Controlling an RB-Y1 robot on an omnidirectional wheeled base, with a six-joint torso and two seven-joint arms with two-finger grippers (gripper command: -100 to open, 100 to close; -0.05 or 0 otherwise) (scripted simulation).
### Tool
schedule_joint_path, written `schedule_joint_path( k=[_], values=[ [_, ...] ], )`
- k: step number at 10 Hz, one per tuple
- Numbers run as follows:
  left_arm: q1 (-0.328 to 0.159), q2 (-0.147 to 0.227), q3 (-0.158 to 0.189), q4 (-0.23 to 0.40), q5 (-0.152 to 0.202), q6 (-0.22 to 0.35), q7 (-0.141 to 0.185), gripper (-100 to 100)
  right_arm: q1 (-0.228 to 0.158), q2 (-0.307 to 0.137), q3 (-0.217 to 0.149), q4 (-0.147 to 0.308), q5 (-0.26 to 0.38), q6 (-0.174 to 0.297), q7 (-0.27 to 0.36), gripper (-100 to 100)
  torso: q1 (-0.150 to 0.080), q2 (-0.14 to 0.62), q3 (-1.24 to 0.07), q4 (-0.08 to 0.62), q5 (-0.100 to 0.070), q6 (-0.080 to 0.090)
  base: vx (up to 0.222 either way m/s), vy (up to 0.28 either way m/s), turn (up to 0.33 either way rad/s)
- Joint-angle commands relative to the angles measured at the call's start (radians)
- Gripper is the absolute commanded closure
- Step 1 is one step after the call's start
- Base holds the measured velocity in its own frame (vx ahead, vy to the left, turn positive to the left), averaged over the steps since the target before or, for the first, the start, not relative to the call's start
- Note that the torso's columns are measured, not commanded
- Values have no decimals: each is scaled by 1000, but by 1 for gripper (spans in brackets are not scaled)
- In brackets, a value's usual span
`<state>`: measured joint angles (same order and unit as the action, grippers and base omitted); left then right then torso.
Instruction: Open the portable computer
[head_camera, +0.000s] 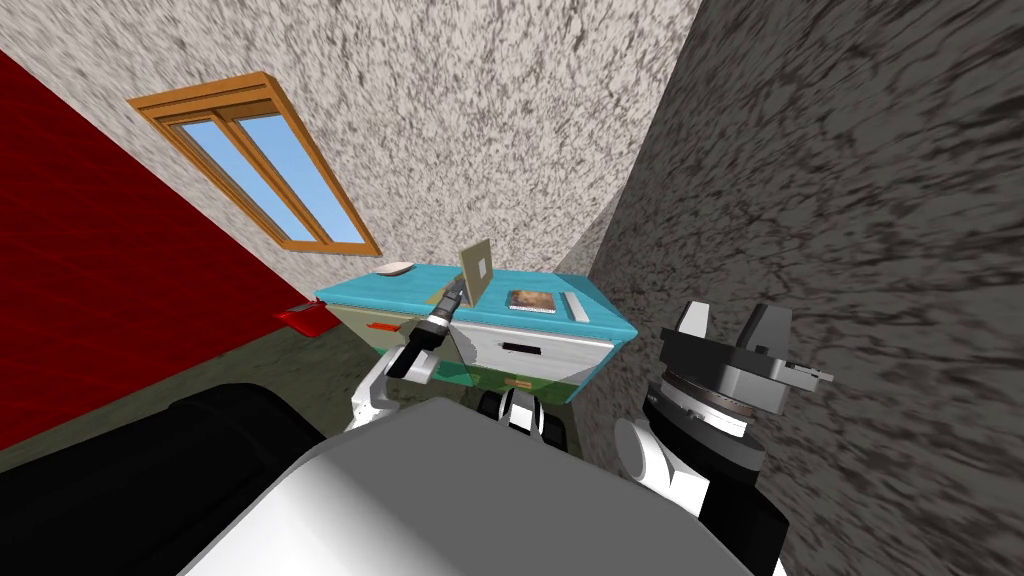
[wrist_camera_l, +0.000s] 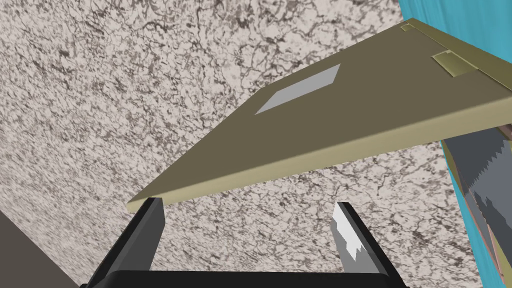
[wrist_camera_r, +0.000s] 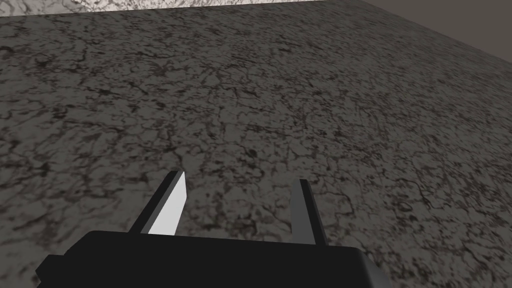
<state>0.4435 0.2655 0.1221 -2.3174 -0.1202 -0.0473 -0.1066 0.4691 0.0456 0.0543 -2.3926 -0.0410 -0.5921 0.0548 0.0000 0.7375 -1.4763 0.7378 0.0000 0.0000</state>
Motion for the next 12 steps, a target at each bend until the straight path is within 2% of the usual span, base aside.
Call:
schedule_joint_path(
  k=[1,5,6,10,11,12],
  values=[
    [-8,40,22,-23,16,73,13,-100,0,0,0,0,0,0,0,0,0,0,0,0,0,0,-7,-18,-44],
    [-23,110,59,-58,42,188,34,-100,0,0,0,0,0,0,0,0,0,1,0,0,0,0,-9,-16,-42],
    [-23,110,59,-58,42,194,34,-100,0,0,0,0,0,0,0,0,0,0,0,0,0,0,-3,-11,-14],
    [-36,187,100,-81,71,314,58,-100,0,0,0,0,0,0,0,0,0,1,0,0,0,0,-6,-14,-44],
    [-36,187,100,-81,71,325,58,-100,0,0,0,0,0,0,0,0,0,1,0,0,0,0,-5,-10,-10],
    [-39,207,110,-85,78,359,65,-100,0,0,0,0,0,0,0,0,0,0,0,0,0,0,-5,-13,-30]
  ],
)
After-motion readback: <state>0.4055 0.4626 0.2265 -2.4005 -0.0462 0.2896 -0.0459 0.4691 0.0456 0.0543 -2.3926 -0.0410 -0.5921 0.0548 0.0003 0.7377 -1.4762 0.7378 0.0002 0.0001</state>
